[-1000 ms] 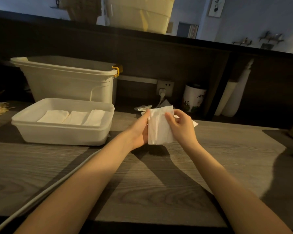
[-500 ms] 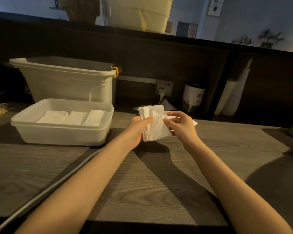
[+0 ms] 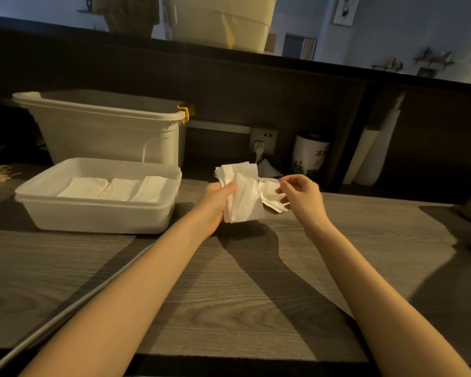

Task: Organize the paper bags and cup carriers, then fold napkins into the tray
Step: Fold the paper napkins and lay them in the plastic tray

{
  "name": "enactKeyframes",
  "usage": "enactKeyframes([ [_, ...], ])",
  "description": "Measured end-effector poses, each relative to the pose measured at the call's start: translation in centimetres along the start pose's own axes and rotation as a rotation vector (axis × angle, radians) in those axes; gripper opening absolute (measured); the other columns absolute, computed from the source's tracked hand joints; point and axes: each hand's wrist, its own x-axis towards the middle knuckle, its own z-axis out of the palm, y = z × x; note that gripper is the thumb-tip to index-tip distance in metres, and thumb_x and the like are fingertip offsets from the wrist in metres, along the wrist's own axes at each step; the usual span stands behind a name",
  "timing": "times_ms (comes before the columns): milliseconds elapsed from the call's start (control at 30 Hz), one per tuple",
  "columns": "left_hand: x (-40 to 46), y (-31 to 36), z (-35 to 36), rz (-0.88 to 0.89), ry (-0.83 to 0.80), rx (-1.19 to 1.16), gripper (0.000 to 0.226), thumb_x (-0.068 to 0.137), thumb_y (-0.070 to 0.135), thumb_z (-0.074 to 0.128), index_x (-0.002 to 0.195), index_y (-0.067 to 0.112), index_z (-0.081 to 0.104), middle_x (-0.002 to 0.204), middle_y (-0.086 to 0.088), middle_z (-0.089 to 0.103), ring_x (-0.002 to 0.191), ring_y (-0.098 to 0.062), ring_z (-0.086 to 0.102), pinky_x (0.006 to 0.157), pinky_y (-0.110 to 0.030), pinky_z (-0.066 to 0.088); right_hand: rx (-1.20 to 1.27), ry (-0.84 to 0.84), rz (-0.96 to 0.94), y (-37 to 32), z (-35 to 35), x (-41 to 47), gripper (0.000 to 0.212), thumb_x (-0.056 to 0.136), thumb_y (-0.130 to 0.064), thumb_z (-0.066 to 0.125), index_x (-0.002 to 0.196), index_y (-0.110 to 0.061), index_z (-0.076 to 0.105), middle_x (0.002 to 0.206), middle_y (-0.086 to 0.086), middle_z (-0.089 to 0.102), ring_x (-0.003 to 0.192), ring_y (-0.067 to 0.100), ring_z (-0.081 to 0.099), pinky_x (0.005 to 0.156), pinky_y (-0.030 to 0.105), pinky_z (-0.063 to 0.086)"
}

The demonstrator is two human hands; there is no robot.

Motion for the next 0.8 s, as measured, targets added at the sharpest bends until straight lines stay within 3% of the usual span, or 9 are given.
enactKeyframes([
  [167,0.5,0.0,-0.5,0.01,0.08,0.033,0.037,0.097,0.028,0.046,0.13,0.013,0.045,0.125,-0.008,0.055,0.112,-0.027,0.056,0.092,-0.044,0.049,-0.22,0.079,-0.018,2.0,-1.4,1.1,0.019,0.094,-0.022,0.053,0.109,-0.013,0.061,0.1,-0.001,0.062,0.089,0.012,0.057,0.074,0.027,0.047],
  [267,0.6,0.0,-0.9,0.022,0.106,0.048,0.034,0.098,0.027,0.045,0.128,0.013,0.047,0.123,-0.007,0.056,0.11,-0.026,0.056,0.09,-0.043,0.049,-0.395,0.025,-0.042,3.1,-1.3,1.6,0.022,0.092,-0.023,0.056,0.113,-0.015,0.058,0.108,0.0,0.056,0.095,0.015,0.056,0.075,0.025,0.042],
  [400,0.7,0.0,-1.2,0.024,0.128,0.05,0.033,0.098,0.027,0.045,0.127,0.013,0.048,0.119,-0.007,0.058,0.104,-0.023,0.057,0.085,-0.039,0.049,-0.606,-0.058,-0.084,3.9,-1.2,3.0,0.035,0.088,-0.019,0.061,0.122,-0.017,0.053,0.124,0.006,0.048,0.105,0.022,0.053,0.08,0.029,0.045],
  [533,0.7,0.0,-1.4,0.028,0.126,0.058,0.033,0.098,0.027,0.045,0.128,0.013,0.048,0.119,-0.006,0.057,0.103,-0.022,0.056,0.081,-0.037,0.049,-0.789,-0.148,-0.113,4.4,-0.7,4.3,0.056,0.082,-0.019,0.066,0.133,-0.023,0.044,0.138,0.008,0.038,0.123,0.027,0.04,0.097,0.039,0.044],
  [667,0.9,-0.1,-1.4,0.025,0.114,0.077,0.033,0.098,0.027,0.045,0.127,0.013,0.047,0.108,-0.002,0.056,0.098,-0.02,0.054,0.083,-0.037,0.048,-0.884,-0.132,-0.181,4.8,0.2,5.3,0.072,0.08,-0.02,0.07,0.142,-0.024,0.034,0.145,0.008,0.032,0.13,0.029,0.035,0.105,0.04,0.037],
  [800,1.1,-0.1,-1.4,0.026,0.1,0.083,0.032,0.097,0.028,0.045,0.126,0.014,0.047,0.115,-0.004,0.057,0.098,-0.019,0.054,0.084,-0.037,0.047,-0.906,-0.197,-0.21,4.7,1.1,6.2,0.063,0.085,-0.022,0.064,0.142,-0.026,0.036,0.145,0.006,0.038,0.13,0.027,0.037,0.106,0.04,0.033],
])
